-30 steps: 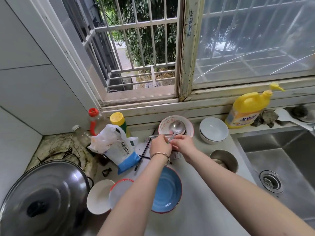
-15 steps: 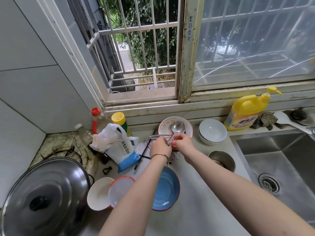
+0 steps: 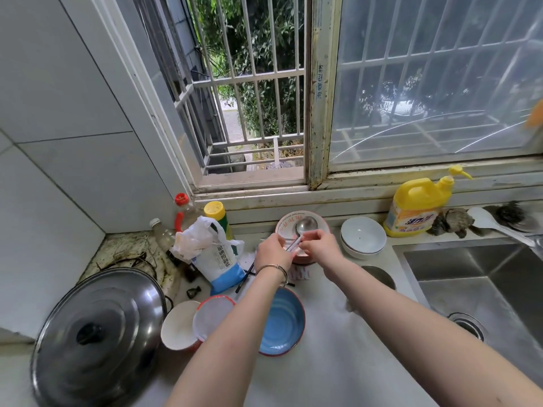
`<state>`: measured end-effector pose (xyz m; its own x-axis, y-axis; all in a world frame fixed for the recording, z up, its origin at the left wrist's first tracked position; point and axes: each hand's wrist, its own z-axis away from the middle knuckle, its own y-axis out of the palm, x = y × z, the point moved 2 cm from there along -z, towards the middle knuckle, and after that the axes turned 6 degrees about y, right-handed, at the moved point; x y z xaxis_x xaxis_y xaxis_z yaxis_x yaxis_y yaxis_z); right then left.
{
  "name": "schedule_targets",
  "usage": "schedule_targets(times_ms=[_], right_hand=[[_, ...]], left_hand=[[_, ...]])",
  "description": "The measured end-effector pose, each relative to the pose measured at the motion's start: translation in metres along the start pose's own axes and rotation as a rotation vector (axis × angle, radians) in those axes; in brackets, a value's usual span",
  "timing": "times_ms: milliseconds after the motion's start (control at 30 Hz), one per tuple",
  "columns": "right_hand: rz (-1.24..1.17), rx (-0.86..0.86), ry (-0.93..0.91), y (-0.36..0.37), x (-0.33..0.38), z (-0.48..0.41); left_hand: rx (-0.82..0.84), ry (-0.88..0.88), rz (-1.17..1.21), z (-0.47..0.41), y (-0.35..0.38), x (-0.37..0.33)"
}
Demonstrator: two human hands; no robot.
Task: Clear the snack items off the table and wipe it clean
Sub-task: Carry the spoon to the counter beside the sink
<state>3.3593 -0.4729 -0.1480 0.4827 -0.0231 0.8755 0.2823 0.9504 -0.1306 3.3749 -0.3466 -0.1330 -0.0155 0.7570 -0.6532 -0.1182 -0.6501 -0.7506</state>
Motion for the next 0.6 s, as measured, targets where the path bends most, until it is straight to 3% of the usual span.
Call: schedule_targets(times_ms=[267, 600], right_hand=[[0.020, 0.069, -0.102, -0.026, 0.011, 0.046], [0.129, 0.310, -0.288, -0.038, -0.011, 0.134]], left_hand=[[-0.108, 0.014, 0.169, 0.045, -0.016, -0.026], [-0.321, -0.025, 0.231, 0.161, -0.027, -0.032]])
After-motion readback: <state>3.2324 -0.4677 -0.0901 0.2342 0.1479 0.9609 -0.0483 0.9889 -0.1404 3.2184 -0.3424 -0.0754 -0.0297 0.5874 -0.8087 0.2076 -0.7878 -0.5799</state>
